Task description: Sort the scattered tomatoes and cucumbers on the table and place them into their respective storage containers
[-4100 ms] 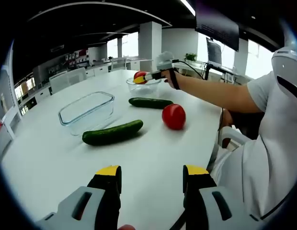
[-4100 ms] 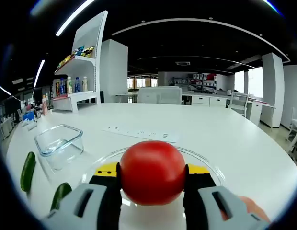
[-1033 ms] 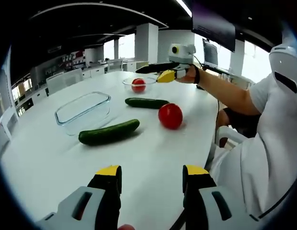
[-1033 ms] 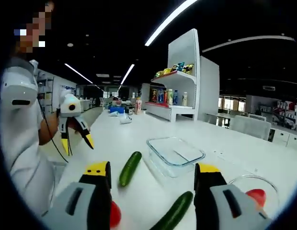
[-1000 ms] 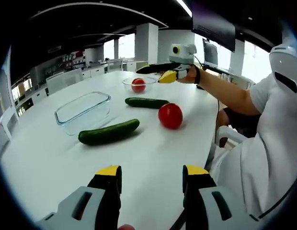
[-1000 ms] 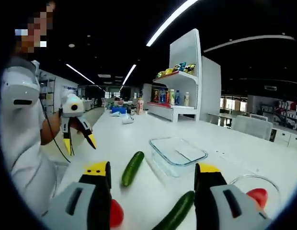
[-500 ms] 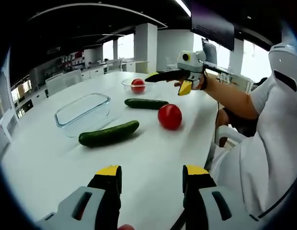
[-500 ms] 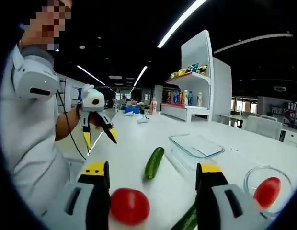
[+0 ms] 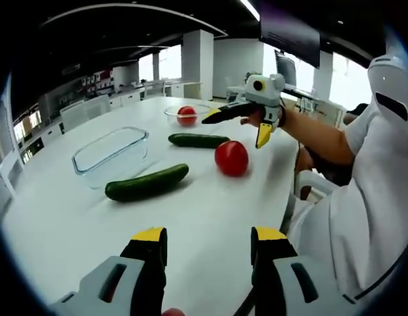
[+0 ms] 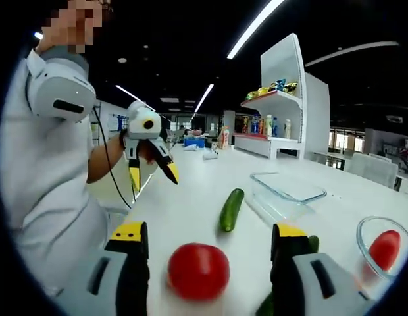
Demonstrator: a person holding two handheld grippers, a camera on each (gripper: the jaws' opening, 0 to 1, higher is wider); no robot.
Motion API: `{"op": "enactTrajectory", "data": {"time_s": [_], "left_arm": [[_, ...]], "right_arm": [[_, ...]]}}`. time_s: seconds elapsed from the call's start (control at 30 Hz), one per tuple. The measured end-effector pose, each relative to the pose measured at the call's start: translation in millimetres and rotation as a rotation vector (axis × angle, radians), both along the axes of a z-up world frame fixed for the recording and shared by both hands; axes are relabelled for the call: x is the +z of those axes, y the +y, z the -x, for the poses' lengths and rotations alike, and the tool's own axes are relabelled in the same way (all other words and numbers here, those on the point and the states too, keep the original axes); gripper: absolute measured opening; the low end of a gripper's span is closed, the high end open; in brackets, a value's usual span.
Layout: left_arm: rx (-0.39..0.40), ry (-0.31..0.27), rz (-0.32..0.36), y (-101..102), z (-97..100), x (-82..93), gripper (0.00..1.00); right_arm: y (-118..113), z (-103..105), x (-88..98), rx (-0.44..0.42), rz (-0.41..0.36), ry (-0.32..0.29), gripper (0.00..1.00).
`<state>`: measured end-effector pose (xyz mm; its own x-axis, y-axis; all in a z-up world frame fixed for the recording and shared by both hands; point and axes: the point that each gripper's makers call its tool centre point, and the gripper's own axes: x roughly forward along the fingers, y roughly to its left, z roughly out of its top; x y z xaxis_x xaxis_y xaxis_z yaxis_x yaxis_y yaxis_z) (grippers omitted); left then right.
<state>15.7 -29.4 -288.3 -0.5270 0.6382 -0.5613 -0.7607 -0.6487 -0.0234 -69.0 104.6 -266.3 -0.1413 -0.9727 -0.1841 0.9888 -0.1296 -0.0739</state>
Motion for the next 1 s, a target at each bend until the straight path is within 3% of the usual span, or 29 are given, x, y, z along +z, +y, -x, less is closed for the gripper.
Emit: {"op": "enactTrajectory", "data": {"time_s": [0.4, 0.87, 1.0], "left_arm": [[-0.004, -0.010, 0.002, 0.7, -1.6, -5.0, 0.51], [-0.001, -0.017, 0.010, -1.5, -3.0, -9.5, 0.51], [0.006, -0.010, 0.006, -2.6, -1.6, -8.3, 0.51]], "right_arm": [[-6.1, -18.1, -17.5, 0.038, -0.054, 0.007, 0.80], [-7.0, -16.0, -55.7, 0.001, -0.149, 0.019, 0.78], [-9.5, -15.2, -55.0, -0.020, -0.131, -0.012, 0.73]]}}
